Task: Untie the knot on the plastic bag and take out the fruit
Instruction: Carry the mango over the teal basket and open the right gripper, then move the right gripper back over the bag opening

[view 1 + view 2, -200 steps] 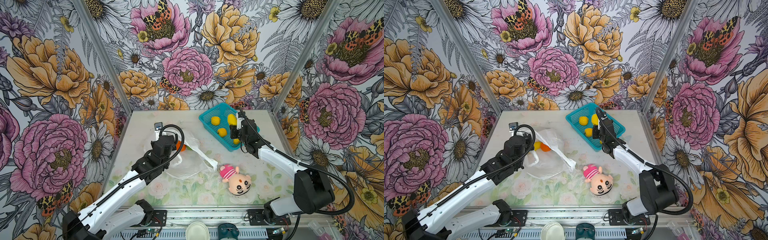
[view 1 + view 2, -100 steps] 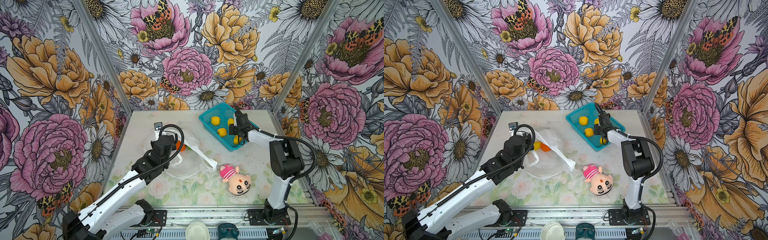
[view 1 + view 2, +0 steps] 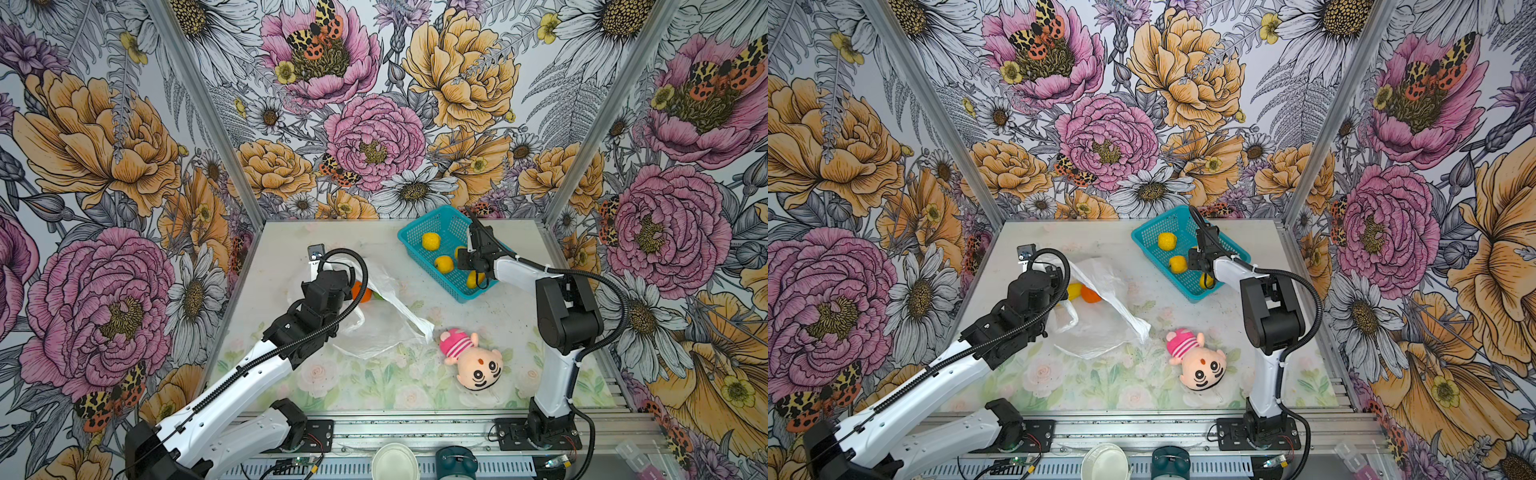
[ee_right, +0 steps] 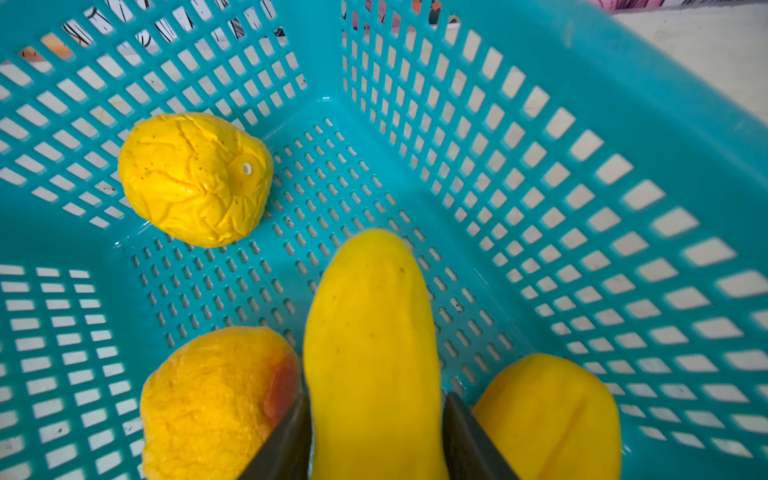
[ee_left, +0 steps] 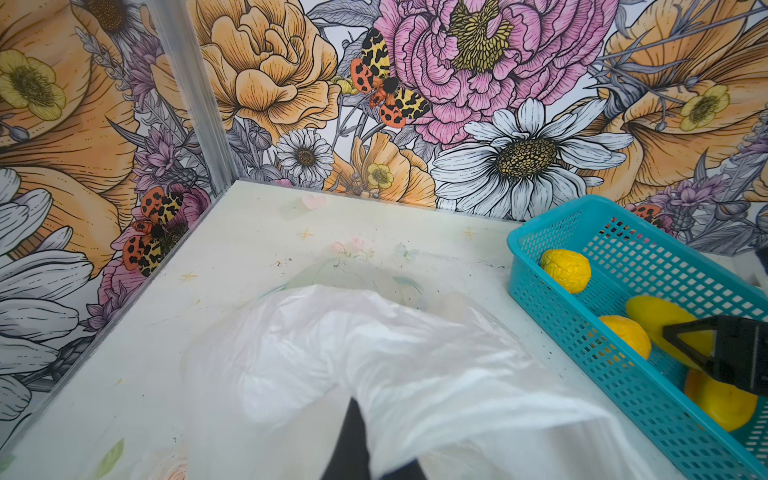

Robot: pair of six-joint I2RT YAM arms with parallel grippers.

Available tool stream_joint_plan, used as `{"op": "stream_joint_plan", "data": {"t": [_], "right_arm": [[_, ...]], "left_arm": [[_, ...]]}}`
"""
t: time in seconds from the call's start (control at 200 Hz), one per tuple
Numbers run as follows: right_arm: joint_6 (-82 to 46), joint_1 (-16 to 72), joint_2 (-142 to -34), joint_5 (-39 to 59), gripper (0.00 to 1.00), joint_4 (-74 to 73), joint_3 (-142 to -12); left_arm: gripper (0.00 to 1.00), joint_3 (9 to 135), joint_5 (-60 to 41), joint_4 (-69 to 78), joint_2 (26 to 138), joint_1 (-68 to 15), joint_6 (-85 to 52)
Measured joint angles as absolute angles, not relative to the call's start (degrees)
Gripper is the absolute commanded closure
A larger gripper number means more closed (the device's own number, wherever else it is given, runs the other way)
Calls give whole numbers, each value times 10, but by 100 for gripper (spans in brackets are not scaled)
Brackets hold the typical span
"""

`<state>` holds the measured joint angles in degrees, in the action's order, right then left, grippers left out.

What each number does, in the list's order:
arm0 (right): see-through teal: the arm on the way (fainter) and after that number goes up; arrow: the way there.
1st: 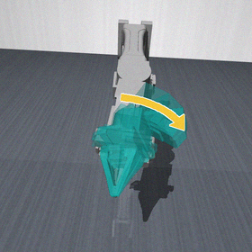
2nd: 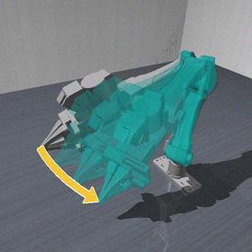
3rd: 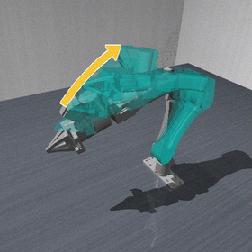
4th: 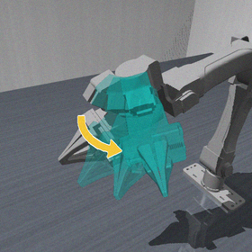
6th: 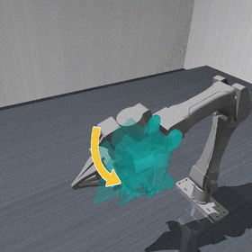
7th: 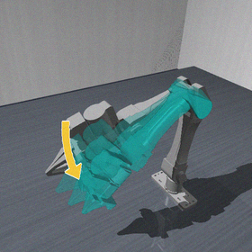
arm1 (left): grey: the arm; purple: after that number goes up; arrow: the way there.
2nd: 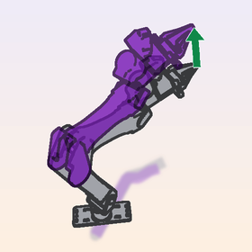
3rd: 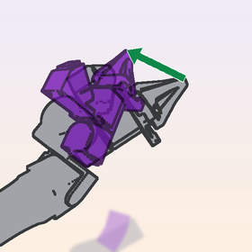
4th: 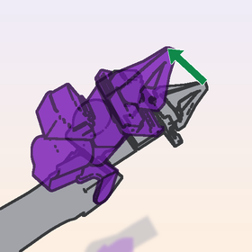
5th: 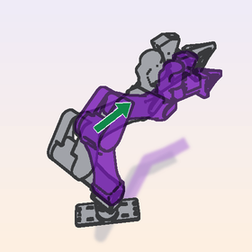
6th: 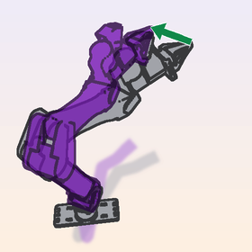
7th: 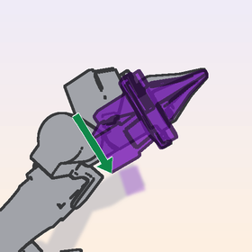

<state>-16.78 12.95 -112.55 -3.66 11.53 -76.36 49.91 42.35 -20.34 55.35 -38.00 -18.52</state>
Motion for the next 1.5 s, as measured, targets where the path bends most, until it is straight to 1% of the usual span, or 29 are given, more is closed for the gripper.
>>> {"op": "stream_joint_plan", "data": {"t": [0.065, 0.19, 0.355, 0.485, 0.595, 0.695, 0.776, 0.836, 0.921, 1.076, 1.271, 1.401, 1.496], "right_arm": [[-166, 131, -1126, -43, 31, 116, -764], [-162, 140, -1126, -60, 26, 115, -764], [-158, 151, -1110, -73, 26, 90, -732], [-159, 160, -1050, -84, 28, 77, -670], [-160, 176, -949, -102, 28, 67, -611], [-159, 209, -828, -112, 32, 40, -560], [-148, 245, -731, -109, 37, 12, -526], [-137, 274, -679, -107, 41, -3, -510], [-116, 321, -634, -103, 45, -21, -494], [-69, 400, -590, -84, 49, -37, -450], [-4, 496, -554, -43, 50, -63, -388], [40, 554, -565, -29, 53, -79, -385], [65, 576, -599, -31, 58, -85, -391]], "left_arm": [[100, 499, 423, -203, 554, -380, -187], [100, 499, 423, -203, 554, -380, -187], [100, 499, 423, -203, 554, -380, -190], [100, 499, 423, -204, 554, -380, -192], [100, 499, 423, -203, 554, -380, -192], [100, 499, 423, -203, 554, -380, -192], [100, 499, 423, -203, 554, -380, -192], [100, 499, 423, -203, 554, -380, -192], [100, 499, 423, -203, 554, -380, -192], [100, 499, 423, -203, 554, -380, -192], [100, 499, 422, -203, 554, -380, -192], [100, 499, 419, -203, 554, -380, -192], [100, 499, 419, -203, 554, -380, -192]]}}
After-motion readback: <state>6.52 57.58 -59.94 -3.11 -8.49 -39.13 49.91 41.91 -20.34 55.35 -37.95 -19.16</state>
